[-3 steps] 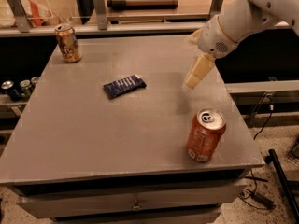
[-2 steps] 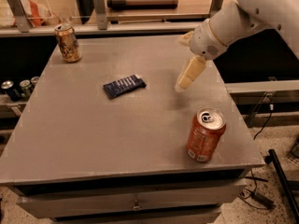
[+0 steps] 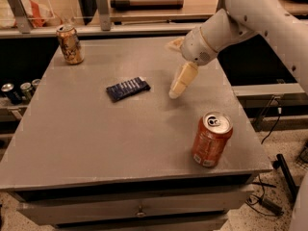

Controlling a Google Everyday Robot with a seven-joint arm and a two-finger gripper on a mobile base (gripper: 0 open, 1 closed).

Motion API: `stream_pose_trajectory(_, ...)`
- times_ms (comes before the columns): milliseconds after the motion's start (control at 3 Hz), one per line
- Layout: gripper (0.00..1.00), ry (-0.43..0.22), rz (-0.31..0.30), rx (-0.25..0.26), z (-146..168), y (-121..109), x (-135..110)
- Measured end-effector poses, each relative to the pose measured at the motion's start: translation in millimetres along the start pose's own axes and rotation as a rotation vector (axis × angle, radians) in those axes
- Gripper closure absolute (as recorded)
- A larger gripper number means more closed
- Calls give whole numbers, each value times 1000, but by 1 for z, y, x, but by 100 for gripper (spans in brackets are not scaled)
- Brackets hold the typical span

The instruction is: Move rxbar blueberry near coke can

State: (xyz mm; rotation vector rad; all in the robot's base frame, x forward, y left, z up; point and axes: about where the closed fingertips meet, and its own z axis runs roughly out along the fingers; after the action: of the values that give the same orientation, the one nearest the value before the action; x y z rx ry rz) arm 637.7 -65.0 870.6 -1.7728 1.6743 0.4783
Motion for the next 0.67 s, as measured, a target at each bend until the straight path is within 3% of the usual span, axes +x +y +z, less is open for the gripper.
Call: stream_pose_trajectory(667, 0, -29, -49, -66, 24, 2, -14)
